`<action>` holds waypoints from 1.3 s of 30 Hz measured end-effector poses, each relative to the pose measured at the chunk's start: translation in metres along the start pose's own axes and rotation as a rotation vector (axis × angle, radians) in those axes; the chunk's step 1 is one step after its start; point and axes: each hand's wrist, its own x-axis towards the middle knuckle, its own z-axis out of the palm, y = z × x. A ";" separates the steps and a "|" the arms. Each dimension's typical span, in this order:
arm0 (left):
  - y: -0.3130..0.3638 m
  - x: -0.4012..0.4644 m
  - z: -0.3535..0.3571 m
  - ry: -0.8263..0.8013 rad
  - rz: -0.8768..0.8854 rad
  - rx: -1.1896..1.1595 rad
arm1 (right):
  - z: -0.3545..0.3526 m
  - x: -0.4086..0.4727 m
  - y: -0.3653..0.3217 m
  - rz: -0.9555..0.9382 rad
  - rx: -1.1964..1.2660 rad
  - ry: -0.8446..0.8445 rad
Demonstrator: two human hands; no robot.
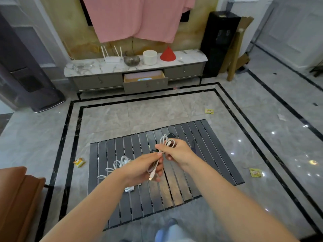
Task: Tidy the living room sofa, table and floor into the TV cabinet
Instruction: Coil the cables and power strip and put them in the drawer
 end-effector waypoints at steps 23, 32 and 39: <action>-0.082 0.146 -0.072 0.277 -0.093 0.076 | -0.098 0.094 0.162 0.501 -0.341 0.362; -0.156 0.218 -0.121 0.317 -0.110 -0.024 | -0.102 0.186 0.249 0.424 -0.673 0.224; -0.218 0.258 -0.142 0.286 -0.170 -0.147 | -0.101 0.258 0.307 0.289 -0.880 0.196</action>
